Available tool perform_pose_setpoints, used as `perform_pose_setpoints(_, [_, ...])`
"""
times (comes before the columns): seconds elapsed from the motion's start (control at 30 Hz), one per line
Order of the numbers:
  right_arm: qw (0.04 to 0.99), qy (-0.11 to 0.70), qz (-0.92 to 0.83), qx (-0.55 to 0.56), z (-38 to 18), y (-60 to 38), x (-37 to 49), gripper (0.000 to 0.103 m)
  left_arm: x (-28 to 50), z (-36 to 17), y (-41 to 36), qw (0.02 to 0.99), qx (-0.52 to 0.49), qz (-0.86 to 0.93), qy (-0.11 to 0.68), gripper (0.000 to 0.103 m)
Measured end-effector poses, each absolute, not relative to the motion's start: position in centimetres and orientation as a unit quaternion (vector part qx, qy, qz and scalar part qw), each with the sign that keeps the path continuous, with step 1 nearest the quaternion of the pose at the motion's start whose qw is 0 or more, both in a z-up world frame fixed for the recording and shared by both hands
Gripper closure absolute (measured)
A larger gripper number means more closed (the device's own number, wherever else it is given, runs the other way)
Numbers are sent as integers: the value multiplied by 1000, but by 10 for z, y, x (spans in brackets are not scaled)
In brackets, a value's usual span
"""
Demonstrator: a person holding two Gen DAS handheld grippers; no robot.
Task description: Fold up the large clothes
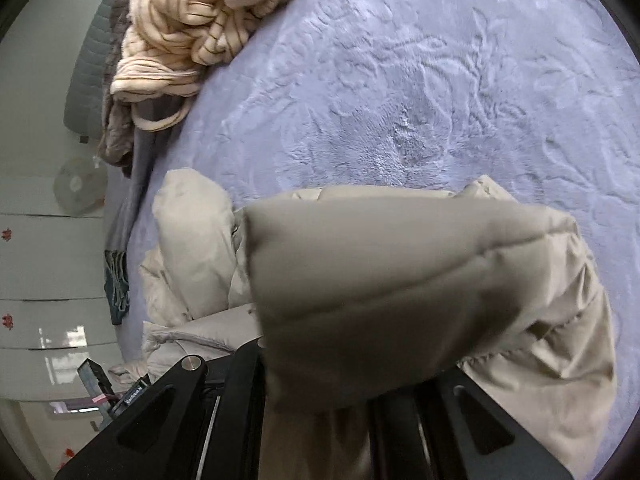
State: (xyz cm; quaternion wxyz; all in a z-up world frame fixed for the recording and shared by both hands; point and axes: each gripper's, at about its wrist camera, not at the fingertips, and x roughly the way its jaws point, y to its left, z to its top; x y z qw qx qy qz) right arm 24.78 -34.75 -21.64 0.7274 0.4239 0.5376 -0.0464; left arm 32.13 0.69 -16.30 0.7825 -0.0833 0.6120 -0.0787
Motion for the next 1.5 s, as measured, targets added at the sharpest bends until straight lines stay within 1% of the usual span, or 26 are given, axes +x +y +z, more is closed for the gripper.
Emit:
perform_pose_setpoints(0.07, [725,540,-47,424,-215,-348,249,93,318,-157,7,785,-79,-73,610,86])
perform_pose_setpoints(0.17, [729,542,-37,417,-202,-348,246,88,308,-138,10,791,-73,-75,602,86])
perform_pose_setpoints(0.2, [731,540,-29,417,-196,-348,243,80,306,-132,13,793,-75,-79,599,85])
perform_pose_setpoints(0.23, [733,536,-25,417,-191,-349,240,60,302,-125,16,795,-79,-85,595,82])
perform_pose_setpoints(0.27, [738,530,-21,417,-183,-350,235,46,299,-119,20,798,-87,-91,590,76])
perform_pose_setpoints(0.3, [745,521,-17,416,-175,-352,230,28,295,-115,23,800,-91,-95,586,70])
perform_pose_setpoints(0.33, [752,514,-15,414,-168,-352,225,27,291,-111,25,802,-95,-97,582,66])
perform_pose_setpoints(0.37, [756,510,-13,410,-162,-352,221,27,288,-107,27,804,-95,-96,580,48])
perform_pose_setpoints(0.4, [759,509,-11,406,-157,-351,217,27,284,-101,28,810,-87,-90,573,32])
perform_pose_setpoints(0.47, [764,510,-9,396,-150,-346,211,27,279,-88,29,829,-66,-78,550,32])
perform_pose_setpoints(0.5, [765,512,-7,392,-149,-343,209,28,277,-84,30,832,-63,-78,545,32])
perform_pose_setpoints(0.57, [770,515,2,376,-146,-334,203,46,276,-77,35,837,-72,-78,537,32])
perform_pose_setpoints(0.6, [774,520,5,361,-145,-327,203,74,277,-76,37,836,-83,-91,535,32])
perform_pose_setpoints(0.63, [776,527,9,347,-146,-320,205,87,278,-77,37,831,-93,-110,537,32])
perform_pose_setpoints(0.73, [777,539,37,321,-158,-295,217,88,283,-94,22,825,-75,-123,546,32])
perform_pose_setpoints(0.87, [782,560,37,271,-193,-265,243,89,294,-146,-8,822,-13,-83,564,32])
perform_pose_setpoints(0.93, [789,555,24,262,-209,-264,257,102,306,-162,-11,832,-15,-60,551,32])
perform_pose_setpoints(1.03, [788,543,19,289,-227,-279,278,103,329,-170,-15,836,-25,-45,546,32])
perform_pose_setpoints(1.1, [775,551,22,310,-234,-289,288,103,343,-174,-18,835,-20,-45,548,32])
perform_pose_setpoints(1.2, [773,557,21,303,-224,-295,292,103,349,-163,-12,836,-16,-44,547,32])
perform_pose_setpoints(1.3, [802,548,-21,236,-193,-311,280,103,344,-142,14,858,8,-15,514,32])
perform_pose_setpoints(1.37, [809,544,-56,214,-186,-336,269,103,345,-145,34,857,24,14,515,32])
perform_pose_setpoints(1.4, [807,544,-71,216,-188,-351,264,103,348,-156,47,848,25,29,528,32])
perform_pose_setpoints(1.43, [802,545,-82,229,-192,-363,260,103,352,-166,57,840,11,32,541,29])
perform_pose_setpoints(1.47, [794,545,-91,254,-199,-376,257,103,355,-175,65,834,-14,27,550,21])
perform_pose_setpoints(1.5, [786,539,-97,288,-210,-388,254,103,357,-183,72,829,-42,31,557,17])
